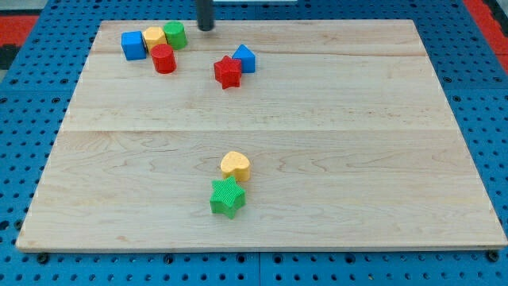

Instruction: Slide the red star away from the blue triangle

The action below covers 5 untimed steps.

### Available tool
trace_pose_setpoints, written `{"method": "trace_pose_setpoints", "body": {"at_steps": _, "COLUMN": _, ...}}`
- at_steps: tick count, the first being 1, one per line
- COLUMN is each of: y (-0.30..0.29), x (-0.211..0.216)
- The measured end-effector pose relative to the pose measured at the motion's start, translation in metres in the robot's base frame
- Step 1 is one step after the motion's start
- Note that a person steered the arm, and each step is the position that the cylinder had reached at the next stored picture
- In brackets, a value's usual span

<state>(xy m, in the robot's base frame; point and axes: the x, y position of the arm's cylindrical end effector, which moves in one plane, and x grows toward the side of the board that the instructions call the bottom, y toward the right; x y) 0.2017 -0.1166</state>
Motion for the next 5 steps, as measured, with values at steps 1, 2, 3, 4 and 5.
{"method": "trace_pose_setpoints", "body": {"at_steps": 1, "y": -0.025, "x": 0.021}}
{"method": "trace_pose_setpoints", "body": {"at_steps": 2, "y": 0.046, "x": 0.015}}
{"method": "trace_pose_setpoints", "body": {"at_steps": 3, "y": 0.165, "x": 0.024}}
{"method": "trace_pose_setpoints", "body": {"at_steps": 4, "y": 0.205, "x": 0.086}}
{"method": "trace_pose_setpoints", "body": {"at_steps": 5, "y": 0.176, "x": 0.142}}
